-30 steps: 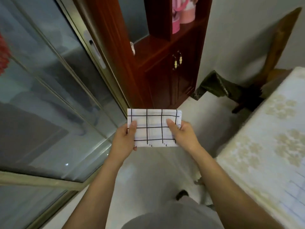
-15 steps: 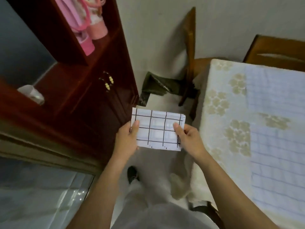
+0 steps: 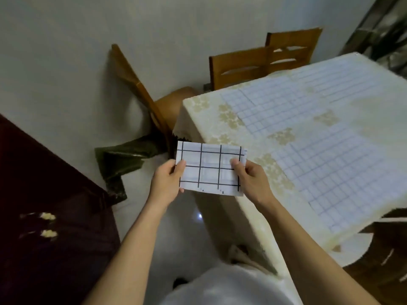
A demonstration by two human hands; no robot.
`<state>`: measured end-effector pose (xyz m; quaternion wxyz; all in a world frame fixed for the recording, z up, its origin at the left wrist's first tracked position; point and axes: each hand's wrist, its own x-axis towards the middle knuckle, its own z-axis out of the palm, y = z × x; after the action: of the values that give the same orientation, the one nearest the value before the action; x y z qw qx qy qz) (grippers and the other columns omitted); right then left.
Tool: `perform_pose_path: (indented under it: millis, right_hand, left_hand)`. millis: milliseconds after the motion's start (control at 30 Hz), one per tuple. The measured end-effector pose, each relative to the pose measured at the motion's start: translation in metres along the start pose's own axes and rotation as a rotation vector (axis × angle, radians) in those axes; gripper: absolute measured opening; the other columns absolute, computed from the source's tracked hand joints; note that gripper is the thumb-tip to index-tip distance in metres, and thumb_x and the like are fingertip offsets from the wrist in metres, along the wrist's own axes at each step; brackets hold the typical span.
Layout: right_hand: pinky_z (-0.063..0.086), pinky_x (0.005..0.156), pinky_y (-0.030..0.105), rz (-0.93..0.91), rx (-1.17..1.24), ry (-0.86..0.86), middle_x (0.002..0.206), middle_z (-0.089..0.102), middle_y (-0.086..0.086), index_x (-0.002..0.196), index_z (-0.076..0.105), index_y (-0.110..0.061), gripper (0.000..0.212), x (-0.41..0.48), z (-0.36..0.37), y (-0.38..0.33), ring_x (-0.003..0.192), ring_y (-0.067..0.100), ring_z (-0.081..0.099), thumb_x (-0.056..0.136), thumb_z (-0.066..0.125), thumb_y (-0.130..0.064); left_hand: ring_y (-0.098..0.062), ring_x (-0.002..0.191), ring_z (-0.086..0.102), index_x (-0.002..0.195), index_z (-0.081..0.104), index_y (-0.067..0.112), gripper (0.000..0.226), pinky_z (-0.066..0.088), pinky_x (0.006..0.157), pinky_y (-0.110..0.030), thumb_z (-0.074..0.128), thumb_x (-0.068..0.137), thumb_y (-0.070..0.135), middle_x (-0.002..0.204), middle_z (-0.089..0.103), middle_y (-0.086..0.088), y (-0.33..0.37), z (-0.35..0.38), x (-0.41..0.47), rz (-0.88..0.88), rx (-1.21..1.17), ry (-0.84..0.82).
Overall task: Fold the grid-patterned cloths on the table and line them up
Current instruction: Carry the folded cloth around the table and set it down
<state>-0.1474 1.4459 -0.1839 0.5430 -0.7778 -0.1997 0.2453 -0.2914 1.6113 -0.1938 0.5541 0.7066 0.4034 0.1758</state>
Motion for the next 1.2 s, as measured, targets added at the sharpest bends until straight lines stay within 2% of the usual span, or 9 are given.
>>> perform_pose_path:
  millis: [200,400,533,600,767,867,1000,1100,1200]
  right_hand:
    - [0.051,0.059,0.015,0.123,0.032,0.235,0.078,0.075,-0.009,0.089,0.072,-0.017,0.031,-0.008,-0.035,0.020,0.071,0.002,0.069,0.102,0.051,-0.036]
    - [0.049,0.062,0.011,0.155,0.088,0.341,0.089,0.075,-0.008,0.097,0.072,-0.017,0.029,0.018,-0.046,0.035,0.074,-0.003,0.066,0.103,0.050,-0.034]
    - [0.045,0.058,0.008,0.164,0.091,0.310,0.084,0.073,-0.006,0.093,0.072,-0.015,0.031,0.057,-0.043,0.043,0.067,-0.008,0.063,0.103,0.049,-0.034]
    - [0.045,0.058,0.010,0.164,0.090,0.293,0.083,0.073,-0.007,0.092,0.071,-0.014,0.032,0.076,-0.047,0.046,0.067,-0.005,0.063,0.103,0.049,-0.034]
    - [0.039,0.061,0.032,0.185,0.067,0.379,0.071,0.062,0.005,0.081,0.060,-0.001,0.042,0.094,-0.081,0.072,0.065,0.013,0.054,0.101,0.051,-0.037]
    - [0.038,0.061,0.033,0.294,0.087,0.483,0.067,0.057,0.015,0.081,0.054,0.003,0.044,0.070,-0.105,0.105,0.061,0.016,0.051,0.099,0.054,-0.038]
    - [0.044,0.048,0.028,0.511,0.212,0.559,0.057,0.052,0.006,0.071,0.050,-0.002,0.038,0.016,-0.123,0.149,0.046,0.016,0.050,0.099,0.059,-0.026]
    - [0.043,0.046,0.026,0.652,0.191,0.632,0.059,0.048,0.009,0.069,0.049,-0.009,0.036,-0.026,-0.119,0.180,0.050,0.021,0.054,0.098,0.060,-0.025]
    - [0.042,0.049,0.025,0.771,0.116,0.698,0.057,0.053,0.003,0.064,0.048,-0.014,0.038,-0.058,-0.113,0.198,0.058,0.026,0.065,0.098,0.060,-0.029]
  left_hand:
    - [-0.014,0.089,0.073,0.106,0.069,0.019,0.012,0.056,0.059,-0.022,0.058,0.102,0.025,0.098,0.076,0.002,0.009,0.035,0.040,0.026,-0.028,-0.366]
    - [-0.015,0.091,0.072,0.106,0.069,0.020,0.011,0.056,0.059,-0.021,0.059,0.102,0.021,0.100,0.075,0.001,0.027,0.054,0.080,0.094,0.046,-0.478]
    - [-0.022,0.089,0.071,0.112,0.067,0.016,0.015,0.055,0.057,-0.021,0.059,0.102,0.022,0.101,0.073,-0.003,0.031,0.056,0.113,0.110,0.150,-0.415]
    - [-0.020,0.089,0.071,0.114,0.066,0.015,0.015,0.054,0.056,-0.020,0.058,0.102,0.022,0.102,0.073,-0.003,0.036,0.065,0.127,0.094,0.181,-0.403]
    - [-0.022,0.084,0.068,0.109,0.064,0.014,0.010,0.054,0.055,-0.022,0.059,0.102,0.020,0.104,0.069,-0.009,0.049,0.118,0.155,0.058,0.276,-0.488]
    - [-0.019,0.076,0.062,0.108,0.063,0.014,0.011,0.057,0.056,-0.030,0.062,0.100,0.023,0.100,0.065,-0.007,0.040,0.168,0.162,0.092,0.387,-0.619]
    - [-0.016,0.068,0.062,0.109,0.060,0.018,0.013,0.060,0.058,-0.033,0.065,0.099,0.024,0.095,0.060,-0.001,0.025,0.227,0.154,0.176,0.585,-0.882]
    - [-0.018,0.069,0.065,0.106,0.060,0.020,0.008,0.055,0.052,-0.024,0.064,0.099,0.020,0.094,0.061,-0.001,0.007,0.264,0.138,0.242,0.730,-1.062]
    - [-0.019,0.071,0.063,0.097,0.062,0.025,0.004,0.057,0.062,-0.033,0.063,0.099,0.021,0.080,0.061,0.003,-0.006,0.299,0.120,0.351,0.837,-1.166]
